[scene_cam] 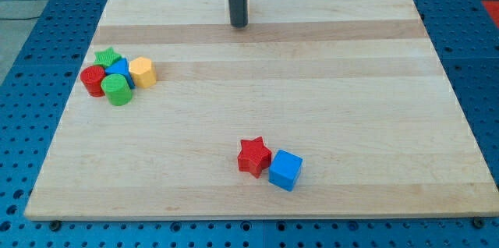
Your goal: Move the red star to the right side of the yellow heart
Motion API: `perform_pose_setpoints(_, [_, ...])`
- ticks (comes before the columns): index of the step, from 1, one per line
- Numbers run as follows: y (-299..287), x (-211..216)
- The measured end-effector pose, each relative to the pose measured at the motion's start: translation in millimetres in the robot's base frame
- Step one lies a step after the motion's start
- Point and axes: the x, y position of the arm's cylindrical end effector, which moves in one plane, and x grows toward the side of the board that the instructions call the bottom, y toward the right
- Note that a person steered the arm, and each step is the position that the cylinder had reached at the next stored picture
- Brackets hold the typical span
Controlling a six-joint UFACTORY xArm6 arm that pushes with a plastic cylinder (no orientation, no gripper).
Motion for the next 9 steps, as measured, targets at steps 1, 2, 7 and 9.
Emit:
perform_pose_setpoints(1, [-29,69])
perform_pose_setpoints(2, [-53,149])
perform_pose_setpoints(7, [60,276])
perform_pose_setpoints(9, [59,215])
